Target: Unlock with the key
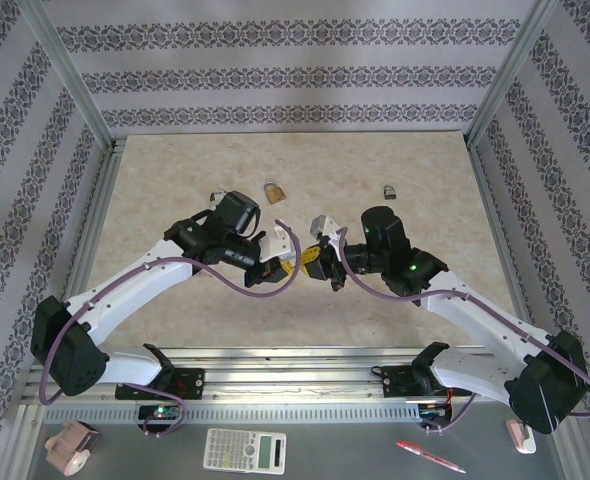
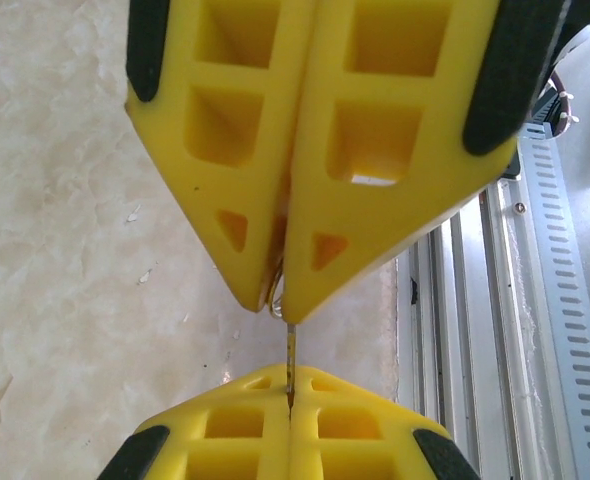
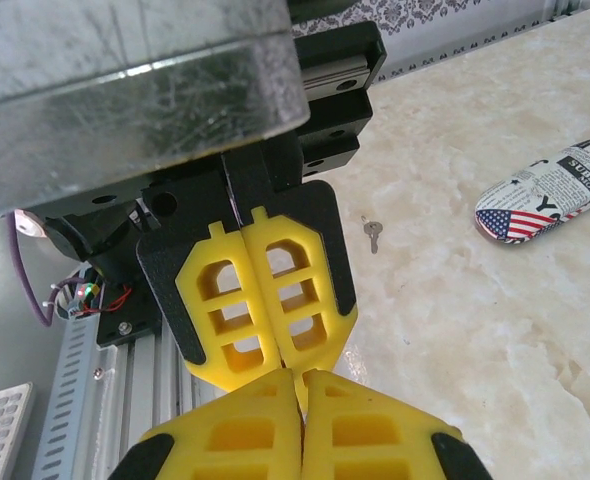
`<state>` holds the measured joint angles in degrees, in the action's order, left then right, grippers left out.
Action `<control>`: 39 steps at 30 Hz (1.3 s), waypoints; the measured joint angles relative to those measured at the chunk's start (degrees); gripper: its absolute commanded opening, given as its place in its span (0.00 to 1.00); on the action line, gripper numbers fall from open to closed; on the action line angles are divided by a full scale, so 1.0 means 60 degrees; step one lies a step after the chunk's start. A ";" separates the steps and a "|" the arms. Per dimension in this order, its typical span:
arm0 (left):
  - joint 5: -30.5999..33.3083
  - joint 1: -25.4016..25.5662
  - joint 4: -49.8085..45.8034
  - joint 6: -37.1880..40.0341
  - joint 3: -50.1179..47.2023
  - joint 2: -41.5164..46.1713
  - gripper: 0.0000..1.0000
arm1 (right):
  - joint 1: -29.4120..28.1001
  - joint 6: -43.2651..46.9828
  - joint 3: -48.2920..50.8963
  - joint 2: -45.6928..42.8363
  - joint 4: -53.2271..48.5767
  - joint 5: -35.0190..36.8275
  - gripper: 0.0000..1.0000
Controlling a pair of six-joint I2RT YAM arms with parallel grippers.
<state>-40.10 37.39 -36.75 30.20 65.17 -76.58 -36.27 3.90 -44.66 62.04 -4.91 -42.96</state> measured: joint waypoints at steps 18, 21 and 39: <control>-0.0368 -0.0131 0.0699 -0.0393 -0.0284 0.0284 0.04 | 0.0004 -0.0029 -0.0004 -0.0368 -0.0091 0.0262 0.00; -0.0550 -0.0255 0.1774 -0.0892 -0.0965 0.0892 0.10 | 0.0000 -0.0426 0.0040 -0.0514 0.0222 0.0401 0.00; -0.1024 -0.1439 1.1194 -0.7104 -0.4492 0.1898 0.60 | 0.0259 -0.5191 0.0707 -0.1395 0.1825 0.2310 0.00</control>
<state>-46.24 28.75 30.41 -12.43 38.22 -65.19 -34.72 -27.24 -40.42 53.67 6.04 -29.10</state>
